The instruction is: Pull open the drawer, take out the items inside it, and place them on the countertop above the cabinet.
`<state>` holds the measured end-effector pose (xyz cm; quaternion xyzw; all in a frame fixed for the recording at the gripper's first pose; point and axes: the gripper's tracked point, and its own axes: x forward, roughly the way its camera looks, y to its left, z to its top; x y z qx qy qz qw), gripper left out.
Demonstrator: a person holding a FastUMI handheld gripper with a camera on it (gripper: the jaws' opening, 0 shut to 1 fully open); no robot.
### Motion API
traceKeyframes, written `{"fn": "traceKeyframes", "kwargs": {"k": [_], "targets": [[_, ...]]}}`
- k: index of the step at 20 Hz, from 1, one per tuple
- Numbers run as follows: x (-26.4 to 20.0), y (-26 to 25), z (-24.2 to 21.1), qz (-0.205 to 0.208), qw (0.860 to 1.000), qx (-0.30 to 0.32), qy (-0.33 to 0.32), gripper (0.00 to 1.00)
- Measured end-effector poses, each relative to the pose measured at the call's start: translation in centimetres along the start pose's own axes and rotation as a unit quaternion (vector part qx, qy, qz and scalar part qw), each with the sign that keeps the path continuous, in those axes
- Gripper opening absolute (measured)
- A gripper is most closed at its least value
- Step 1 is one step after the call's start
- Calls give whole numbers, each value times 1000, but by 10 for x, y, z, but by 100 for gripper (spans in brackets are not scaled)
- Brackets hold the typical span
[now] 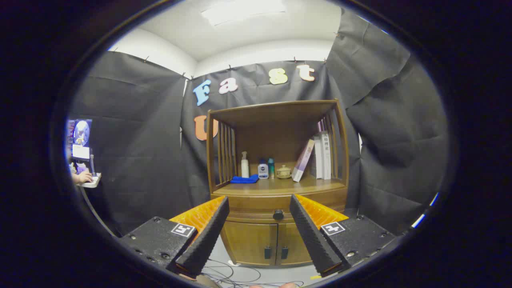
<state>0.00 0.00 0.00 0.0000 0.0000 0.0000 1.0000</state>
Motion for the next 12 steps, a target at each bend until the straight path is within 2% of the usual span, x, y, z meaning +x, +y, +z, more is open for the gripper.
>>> {"fn": "traceKeyframes", "kwargs": {"k": [12], "targets": [[15, -11, -14, -1, 1000, -6, 4, 99]]}}
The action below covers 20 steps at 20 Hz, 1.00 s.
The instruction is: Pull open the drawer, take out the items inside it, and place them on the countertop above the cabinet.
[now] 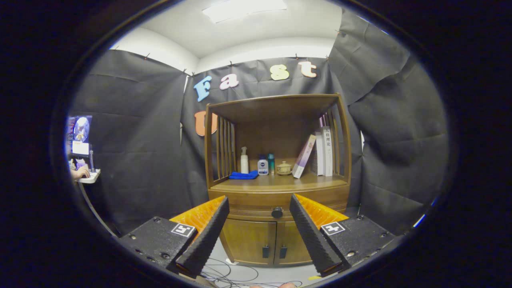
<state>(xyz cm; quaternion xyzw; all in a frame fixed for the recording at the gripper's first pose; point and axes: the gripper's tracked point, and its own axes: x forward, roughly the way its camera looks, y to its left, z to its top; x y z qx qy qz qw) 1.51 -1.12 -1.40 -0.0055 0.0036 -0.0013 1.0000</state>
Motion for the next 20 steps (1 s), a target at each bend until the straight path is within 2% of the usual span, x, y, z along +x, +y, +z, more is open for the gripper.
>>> {"fn": "traceKeyframes", "kwargs": {"k": [5, 12, 20], "targets": [[13, -6, -29, -10, 1000, -5, 22, 99], [25, -23, -38, -21, 999, -10, 29, 99], [78, -24, -65, -15, 999, -8, 44, 99]]}}
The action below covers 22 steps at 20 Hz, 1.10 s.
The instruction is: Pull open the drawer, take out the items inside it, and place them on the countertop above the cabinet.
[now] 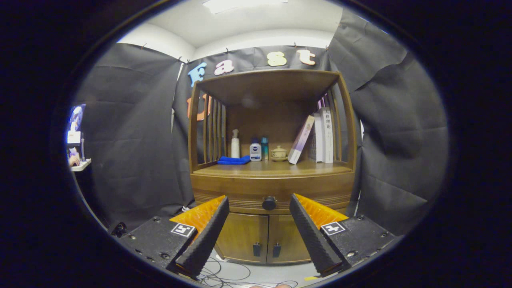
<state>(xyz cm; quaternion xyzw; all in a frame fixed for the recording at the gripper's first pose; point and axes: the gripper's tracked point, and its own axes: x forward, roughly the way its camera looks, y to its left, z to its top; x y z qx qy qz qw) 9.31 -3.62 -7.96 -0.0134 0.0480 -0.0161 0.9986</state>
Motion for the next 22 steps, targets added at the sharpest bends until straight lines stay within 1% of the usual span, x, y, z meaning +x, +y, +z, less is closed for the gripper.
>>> {"fn": "traceKeyframes", "kwargs": {"k": [4, 6, 8, 10, 13, 15, 16, 17, 18, 20, 22], "targets": [[42, 2, -9, 10, 1000, 5, 8, 100], [65, -4, -15, 6, 1000, 4, 13, 99], [89, -10, -24, 2, 1000, 7, 24, 99], [112, -10, -37, 8, 999, 14, 42, 99], [144, -22, -49, -5, 998, 18, 54, 99], [161, -33, -63, -21, 997, 14, 68, 93], [169, -38, -66, -27, 997, 11, 70, 87], [177, -39, -69, -29, 997, 8, 75, 84], [182, -39, -73, -32, 996, 5, 80, 74], [189, -39, -80, -34, 996, 2, 87, 66], [197, -41, -90, -39, 995, -5, 96, 61]]}}
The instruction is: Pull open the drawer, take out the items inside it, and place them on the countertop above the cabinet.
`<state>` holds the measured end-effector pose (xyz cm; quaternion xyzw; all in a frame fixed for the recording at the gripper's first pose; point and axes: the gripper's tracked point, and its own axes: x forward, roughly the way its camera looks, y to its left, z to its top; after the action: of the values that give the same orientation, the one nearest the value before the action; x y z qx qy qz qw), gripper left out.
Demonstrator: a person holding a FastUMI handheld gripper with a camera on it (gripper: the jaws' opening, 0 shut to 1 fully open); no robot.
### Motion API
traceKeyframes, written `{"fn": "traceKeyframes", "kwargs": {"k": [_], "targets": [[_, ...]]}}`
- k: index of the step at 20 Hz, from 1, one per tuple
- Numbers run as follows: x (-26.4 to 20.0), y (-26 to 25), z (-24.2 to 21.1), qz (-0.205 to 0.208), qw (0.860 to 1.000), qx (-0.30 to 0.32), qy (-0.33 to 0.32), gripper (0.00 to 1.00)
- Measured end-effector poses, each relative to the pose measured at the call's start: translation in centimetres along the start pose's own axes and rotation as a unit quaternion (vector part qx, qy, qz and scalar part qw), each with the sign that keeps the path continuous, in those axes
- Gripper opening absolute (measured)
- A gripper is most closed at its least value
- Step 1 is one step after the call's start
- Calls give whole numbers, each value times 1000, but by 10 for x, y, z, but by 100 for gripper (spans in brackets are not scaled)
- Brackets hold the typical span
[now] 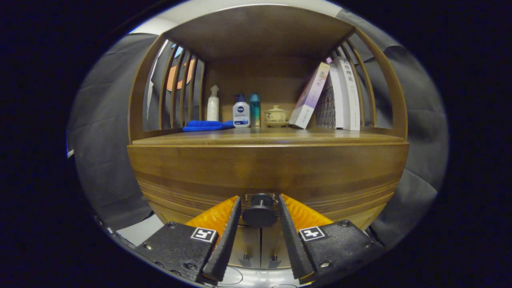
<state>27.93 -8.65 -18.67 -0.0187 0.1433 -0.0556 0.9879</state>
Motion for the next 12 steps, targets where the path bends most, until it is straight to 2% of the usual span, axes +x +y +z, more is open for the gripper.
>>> {"fn": "traceKeyframes", "kwargs": {"k": [3, 6, 12], "targets": [[1, -2, 2, -4, 1000, -2, -13, 54], [1, -3, 2, -9, 1000, 25, -10, 47], [-5, -3, -3, -27, 999, 43, -3, 39]]}}
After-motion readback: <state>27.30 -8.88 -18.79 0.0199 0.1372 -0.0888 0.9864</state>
